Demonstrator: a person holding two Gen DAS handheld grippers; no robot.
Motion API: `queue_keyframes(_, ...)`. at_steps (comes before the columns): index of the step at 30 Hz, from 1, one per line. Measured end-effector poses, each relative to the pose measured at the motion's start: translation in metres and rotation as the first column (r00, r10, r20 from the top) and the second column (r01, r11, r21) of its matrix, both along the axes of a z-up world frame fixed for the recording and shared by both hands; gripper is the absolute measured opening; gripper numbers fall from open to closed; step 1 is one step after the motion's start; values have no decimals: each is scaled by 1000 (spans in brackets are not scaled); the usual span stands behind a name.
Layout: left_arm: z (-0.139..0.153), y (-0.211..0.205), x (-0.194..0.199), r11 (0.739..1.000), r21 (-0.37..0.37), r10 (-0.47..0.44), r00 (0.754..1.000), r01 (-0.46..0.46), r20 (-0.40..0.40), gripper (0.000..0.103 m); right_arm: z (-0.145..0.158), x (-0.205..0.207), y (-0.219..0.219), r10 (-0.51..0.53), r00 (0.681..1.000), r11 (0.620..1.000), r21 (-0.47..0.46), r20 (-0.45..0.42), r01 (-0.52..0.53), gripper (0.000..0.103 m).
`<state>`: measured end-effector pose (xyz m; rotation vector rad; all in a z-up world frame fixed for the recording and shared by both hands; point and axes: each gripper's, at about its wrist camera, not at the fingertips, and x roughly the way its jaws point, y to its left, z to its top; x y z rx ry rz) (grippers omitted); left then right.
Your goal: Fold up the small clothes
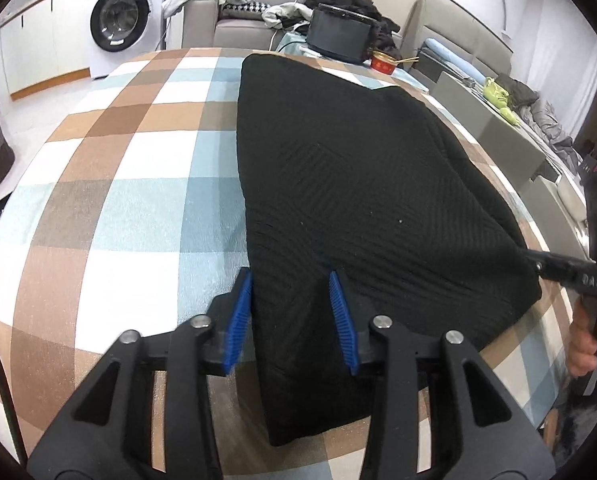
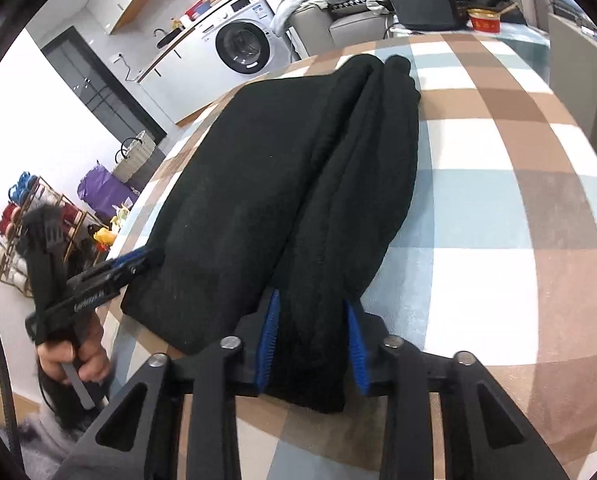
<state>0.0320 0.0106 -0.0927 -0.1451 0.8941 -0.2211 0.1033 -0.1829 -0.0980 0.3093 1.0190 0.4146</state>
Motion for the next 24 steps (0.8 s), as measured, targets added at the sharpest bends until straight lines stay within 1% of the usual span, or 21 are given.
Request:
queue_keyframes(1, 0, 0, 0, 1000, -5, -3, 1000, 3, 2, 27, 0, 1, 1, 0, 1000, 1000, -2, 2, 0, 25)
queue_keyframes(2, 1, 0, -1, 1000, -9, -5, 1000, 5, 4, 25, 0, 3, 3, 2, 1000, 1000, -3, 6, -2, 23)
queue_keyframes(6, 1, 3, 7, 1000, -22, 19, 1000, -19, -1, 24, 0, 9, 7, -7, 1000, 1000, -3, 9, 7, 22)
queue_keyframes(13, 2, 10, 19, 998, -44, 43, 999, -44, -16, 25, 3, 16, 15, -22, 999, 999, -43, 33, 23, 22)
queue_keyframes(14, 3, 11, 18, 998, -39, 46, 999, -47, -17, 32, 4, 14, 15, -19, 999, 998, -55, 39, 21, 26)
queue_keyframes(15, 3, 12, 17, 999, -27, 45, 999, -46, -19, 35, 7, 11, 15, -19, 998, 997, -78, 53, 23, 29)
queue_keyframes(16, 4, 12, 15, 999, -13, 48, 999, -48, -16, 42, 10, 7, 15, -23, 997, 994, -105, 68, 30, 37)
queue_keyframes(17, 6, 13, 11, 999, -3, 54, 999, -54, -3, 47, 13, 4, 15, -27, 996, 992, -125, 85, 38, 47)
queue_keyframes(18, 8, 14, 6, 998, -2, 57, 998, -57, 15, 50, 17, 0, 14, -31, 993, 988, -144, 112, 47, 50)
queue_keyframes(19, 11, 15, 1, 998, 0, 55, 998, -55, 36, 59, 23, -6, 13, -32, 989, 987, -151, 142, 54, 56)
queue_keyframes(20, 16, 15, -5, 999, 3, 53, 997, -53, 64, 68, 28, -13, 12, -28, 985, 987, -149, 171, 54, 68)
queue_keyframes(21, 20, 15, -11, 998, 10, 53, 994, -54, 93, 74, 33, -19, 12, -25, 980, 987, -148, 197, 55, 75)
queue_keyframes(22, 25, 14, -17, 998, 23, 53, 990, -57, 127, 84, 40, -26, 12, -20, 973, 988, -145, 228, 54, 87)
queue_keyframes(23, 30, 13, -24, 998, 38, 48, 984, -55, 170, 86, 45, -32, 13, -12, 966, 988, -143, 259, 51, 94)
queue_keyframes(24, 34, 13, -29, 997, 48, 43, 979, -53, 201, 87, 50, -39, 16, 4, 957, 989, -146, 289, 39, 100)
